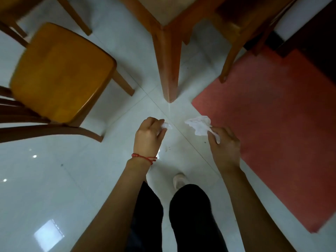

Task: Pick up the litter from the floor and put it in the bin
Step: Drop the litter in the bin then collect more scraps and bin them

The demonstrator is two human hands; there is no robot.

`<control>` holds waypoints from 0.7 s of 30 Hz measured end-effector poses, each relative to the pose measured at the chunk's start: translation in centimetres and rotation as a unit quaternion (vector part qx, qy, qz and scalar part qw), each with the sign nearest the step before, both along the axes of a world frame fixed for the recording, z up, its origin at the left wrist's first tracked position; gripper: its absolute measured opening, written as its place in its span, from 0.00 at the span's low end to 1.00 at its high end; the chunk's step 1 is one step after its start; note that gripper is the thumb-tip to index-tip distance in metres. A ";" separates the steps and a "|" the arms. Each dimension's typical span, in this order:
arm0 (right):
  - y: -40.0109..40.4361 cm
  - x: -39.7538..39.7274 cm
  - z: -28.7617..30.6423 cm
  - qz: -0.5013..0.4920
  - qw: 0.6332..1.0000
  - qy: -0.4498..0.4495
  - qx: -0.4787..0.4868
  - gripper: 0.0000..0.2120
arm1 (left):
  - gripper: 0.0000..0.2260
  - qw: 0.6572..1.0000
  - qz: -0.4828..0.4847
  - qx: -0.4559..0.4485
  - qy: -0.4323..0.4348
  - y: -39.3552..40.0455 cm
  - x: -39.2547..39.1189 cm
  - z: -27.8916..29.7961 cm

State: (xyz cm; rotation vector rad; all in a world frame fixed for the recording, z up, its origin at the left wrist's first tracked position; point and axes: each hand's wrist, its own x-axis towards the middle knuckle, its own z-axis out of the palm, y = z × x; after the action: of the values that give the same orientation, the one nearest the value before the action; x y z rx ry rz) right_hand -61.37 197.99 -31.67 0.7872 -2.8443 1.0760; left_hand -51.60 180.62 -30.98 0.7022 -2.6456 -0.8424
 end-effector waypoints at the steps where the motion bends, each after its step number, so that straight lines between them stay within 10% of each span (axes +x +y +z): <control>1: 0.2 0.2 1.5 0.008 1.000 0.002 0.002 0.04 | 0.09 1.000 0.010 0.002 -0.001 0.6 0.7 1.4; 21: -8.4 16.3 13.7 0.346 0.937 0.019 0.046 0.05 | 0.12 0.960 0.278 -0.019 -0.011 0.0 26.7 13.7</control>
State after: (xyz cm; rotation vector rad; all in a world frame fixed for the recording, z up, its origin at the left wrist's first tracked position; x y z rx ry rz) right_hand -45.03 189.64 -17.92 1.8784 -2.6356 0.9292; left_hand -24.89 180.62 -17.23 1.3575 -2.2760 -0.6149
